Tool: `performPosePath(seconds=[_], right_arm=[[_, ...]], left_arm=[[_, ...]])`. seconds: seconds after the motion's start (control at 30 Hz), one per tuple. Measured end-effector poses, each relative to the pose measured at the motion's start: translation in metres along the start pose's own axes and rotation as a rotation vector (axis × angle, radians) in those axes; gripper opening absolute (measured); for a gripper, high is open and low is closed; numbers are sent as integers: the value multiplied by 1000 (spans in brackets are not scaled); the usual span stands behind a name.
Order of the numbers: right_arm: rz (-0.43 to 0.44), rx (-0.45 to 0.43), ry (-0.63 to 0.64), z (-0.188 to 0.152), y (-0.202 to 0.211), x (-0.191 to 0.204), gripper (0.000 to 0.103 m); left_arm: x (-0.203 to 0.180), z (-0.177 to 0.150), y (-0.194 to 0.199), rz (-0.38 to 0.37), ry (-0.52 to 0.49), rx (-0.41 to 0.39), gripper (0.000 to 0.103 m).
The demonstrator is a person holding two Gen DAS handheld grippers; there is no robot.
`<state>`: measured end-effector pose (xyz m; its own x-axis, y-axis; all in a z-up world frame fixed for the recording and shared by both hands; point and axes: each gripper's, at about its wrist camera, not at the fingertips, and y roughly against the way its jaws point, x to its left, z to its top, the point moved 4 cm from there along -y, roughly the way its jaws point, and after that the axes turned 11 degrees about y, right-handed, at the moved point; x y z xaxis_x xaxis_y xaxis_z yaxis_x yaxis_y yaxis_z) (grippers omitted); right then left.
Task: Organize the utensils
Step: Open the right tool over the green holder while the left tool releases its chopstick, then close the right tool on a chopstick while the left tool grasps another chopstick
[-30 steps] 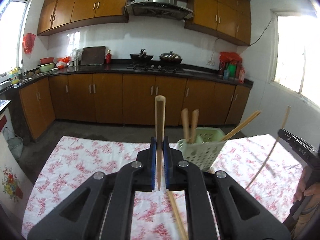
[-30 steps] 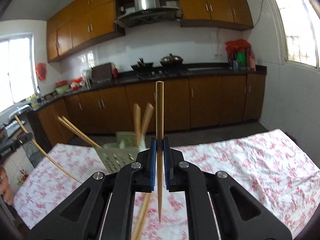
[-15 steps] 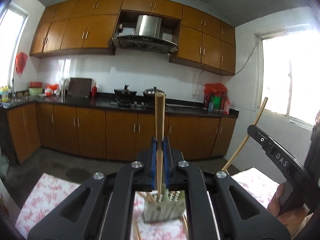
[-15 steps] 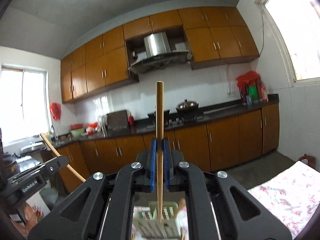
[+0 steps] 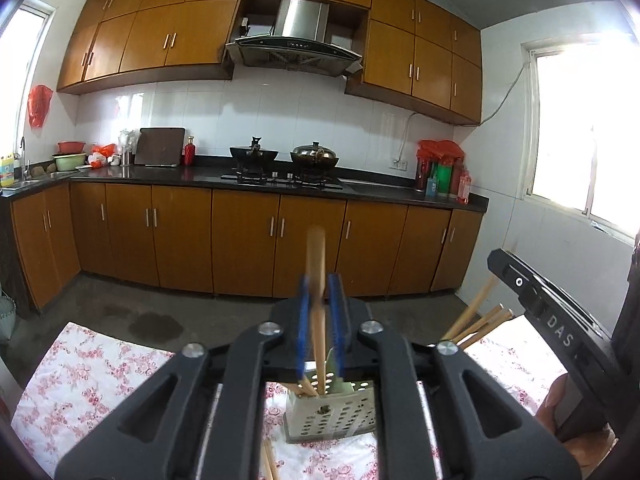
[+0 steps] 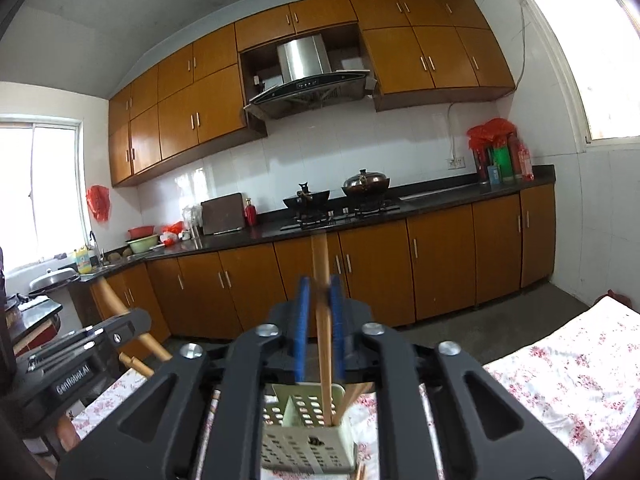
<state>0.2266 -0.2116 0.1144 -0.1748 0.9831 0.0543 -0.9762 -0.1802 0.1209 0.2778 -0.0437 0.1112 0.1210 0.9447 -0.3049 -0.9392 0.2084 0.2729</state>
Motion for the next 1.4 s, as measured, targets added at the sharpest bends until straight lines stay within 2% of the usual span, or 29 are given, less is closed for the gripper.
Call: performPosePath(seconds=[0.07,0.23,0.33,0.4,0.47,0.5,0.57,0.6,0.7,0.77,0.87,0.9,0.93,1.03,1.1,1.23,1.4], right_arm=[[-2,-9,-7,3,11,-4,36],[-22,-5,10,7,51,-11,39],[-51,49,13,-8,65,-18,45],[-66,150,19,-32,68,-24,44],[-42,317,16,-75,62,-26,42],[-15,390,5,-93,57,-26,30],[52,554,-28,-137,48,-20,19],[89,618,-49,-157,45,-15,17],[159,721,-60,-194,44,9,17],[179,760,-50,-207,43,21,17],[180,804,-25,-219,39,32,17],[165,816,-8,-222,37,33,14],[144,814,10,-222,35,32,10],[47,812,21,-224,37,22,8],[14,810,-10,-224,36,7,8],[4,803,-8,-225,40,-3,8],[-2,797,18,-227,42,-3,9]], left_arm=[[4,3,10,-4,7,-16,27],[15,4,51,-6,8,-42,35],[29,-8,79,29,-7,-39,44],[46,-29,90,82,-18,2,47],[64,-55,92,145,-31,65,47],[74,-69,91,164,-31,100,47],[92,-103,84,204,-16,206,46],[99,-116,81,209,-4,246,46],[112,-156,77,202,30,359,41],[115,-172,74,191,48,402,40],[112,-194,73,168,69,461,39],[111,-201,71,163,71,484,38],[109,-206,68,158,72,499,36],[101,-222,66,142,72,539,31],[98,-229,63,131,69,563,28],[92,-241,56,116,49,606,20],[86,-249,50,141,1,619,20]])
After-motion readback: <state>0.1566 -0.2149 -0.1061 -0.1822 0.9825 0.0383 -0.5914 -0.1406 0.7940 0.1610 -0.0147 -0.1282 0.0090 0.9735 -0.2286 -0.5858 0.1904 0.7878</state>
